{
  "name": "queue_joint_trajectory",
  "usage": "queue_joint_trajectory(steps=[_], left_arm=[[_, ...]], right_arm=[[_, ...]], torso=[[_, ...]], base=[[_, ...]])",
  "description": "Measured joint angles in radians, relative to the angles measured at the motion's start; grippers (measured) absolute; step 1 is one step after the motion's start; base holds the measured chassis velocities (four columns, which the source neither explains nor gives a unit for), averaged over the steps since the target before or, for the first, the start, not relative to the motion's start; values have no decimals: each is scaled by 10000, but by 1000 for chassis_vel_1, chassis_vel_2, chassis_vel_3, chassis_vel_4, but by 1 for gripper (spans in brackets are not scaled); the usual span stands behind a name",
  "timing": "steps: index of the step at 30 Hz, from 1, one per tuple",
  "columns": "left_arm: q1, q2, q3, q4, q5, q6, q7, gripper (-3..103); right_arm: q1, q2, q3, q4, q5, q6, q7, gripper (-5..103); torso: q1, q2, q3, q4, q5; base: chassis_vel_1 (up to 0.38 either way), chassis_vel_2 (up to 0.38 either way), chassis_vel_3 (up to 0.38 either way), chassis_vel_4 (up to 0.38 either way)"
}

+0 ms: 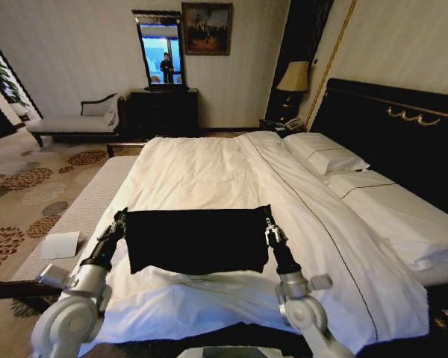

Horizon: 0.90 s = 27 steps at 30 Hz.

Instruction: Fold the clothes on the bed.

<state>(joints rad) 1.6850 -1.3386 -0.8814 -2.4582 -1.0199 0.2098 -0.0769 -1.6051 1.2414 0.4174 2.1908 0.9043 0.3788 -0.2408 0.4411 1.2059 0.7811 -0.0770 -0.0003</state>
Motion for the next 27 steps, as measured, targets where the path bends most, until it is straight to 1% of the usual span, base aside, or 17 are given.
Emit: queue_joint_trajectory(steps=[2, 5, 7, 9, 10, 11, 12, 14, 15, 17, 20, 21, 23, 24, 25, 26, 27], left_arm=[[269, 7, -74, -284, 13, -11, -120, 2], [1179, 268, -653, -538, -130, 178, -958, 2], [1299, 341, -816, -541, -205, 313, -1202, 2], [1382, 752, -1263, -547, -500, 1044, -2174, 2], [1382, 752, -1263, -547, -500, 1044, -2174, 2], [1184, 948, -1249, -546, -624, 1444, -2608, 2], [594, 1239, -1006, -528, -825, 2058, -3183, 2], [-158, 1439, -615, -503, -806, 2545, -3432, 2], [-158, 1439, -615, -503, -806, 2545, -3432, 2], [-1169, 1611, -16, -380, -500, 3004, -3467, 2], [-2888, 1790, 1189, 1579, -224, 3282, -3434, 2], [-3709, 1800, 1760, 2737, -128, 3249, -3323, 2], [-3976, 1798, 1944, 3152, -94, 3219, -3272, 2], [-4678, 1749, 2424, 4289, -2, 3126, -3129, 2], [-5714, 1593, 3084, 6107, 238, 2777, -2801, 2], [-6297, 1450, 3412, 7238, 460, 2441, -2557, 2], [-6297, 1450, 3412, 7238, 460, 2441, -2557, 2]], right_arm=[[-231, -28, 87, 287, -216, -50, 239, 3], [-912, -485, 329, 1501, -614, -541, 1669, 3], [-955, -608, 339, 1719, -672, -692, 2102, 3], [-773, -1168, 275, 2719, -656, -1642, 3999, 3], [-773, -1168, 275, 2719, -656, -1642, 3999, 3], [-490, -1347, 175, 2997, -463, -2127, 4835, 3], [243, -1624, -61, 3175, 109, -2983, 6158, 3], [1167, -1871, -441, 2797, 654, -3621, 6940, 3], [1167, -1871, -441, 2797, 654, -3621, 6940, 3], [2324, -2085, -962, 1641, 1069, -3984, 7215, 3], [4273, -2126, -2113, -743, 1837, -4260, 7122, 3], [5103, -1988, -2640, -2055, 2220, -4297, 6965, 3], [5333, -1925, -2801, -2441, 2311, -4304, 6889, 3], [5853, -1719, -3217, -3444, 2476, -4313, 6667, 3], [6645, -1192, -3781, -5179, 2503, -4237, 6127, 3], [7043, -844, -4011, -6125, 2411, -4139, 5733, 3], [7043, -844, -4011, -6125, 2411, -4139, 5733, 3]], torso=[[0, 1, -1, -3, 5], [-1, 1, 0, -2, 2], [-2, 1, 0, -2, 2], [-2, 2, 0, 1, 1], [-2, 2, 0, 1, 1], [-1, 2, 0, 2, -1], [-2, 2, 0, -1, 3], [0, 1, 1, -3, -3], [0, 1, 1, -3, -3], [2, 0, 3, 0, 7], [3, -2, 4, 0, 3], [3, -2, 4, 4, 2], [3, -2, 5, 2, 2], [5, -2, 4, 0, -1], [8, -4, 7, -3, -5], [10, -5, 7, -3, 1], [10, -5, 7, -3, 1]], base=[[0, 0, 0, 0], [0, 0, 0, 0], [0, 0, 0, 0], [0, 0, 0, 0], [0, 0, 0, 0], [0, 0, 0, 0], [0, 0, 0, 0], [0, 0, 0, 0], [0, 0, 0, 0], [0, 0, 0, 0], [0, 0, 0, 0], [0, 0, 0, 0], [0, 0, 0, 0], [0, 0, 0, 0], [0, 0, 0, 0], [0, 0, 0, 0], [0, 0, 0, 0]])
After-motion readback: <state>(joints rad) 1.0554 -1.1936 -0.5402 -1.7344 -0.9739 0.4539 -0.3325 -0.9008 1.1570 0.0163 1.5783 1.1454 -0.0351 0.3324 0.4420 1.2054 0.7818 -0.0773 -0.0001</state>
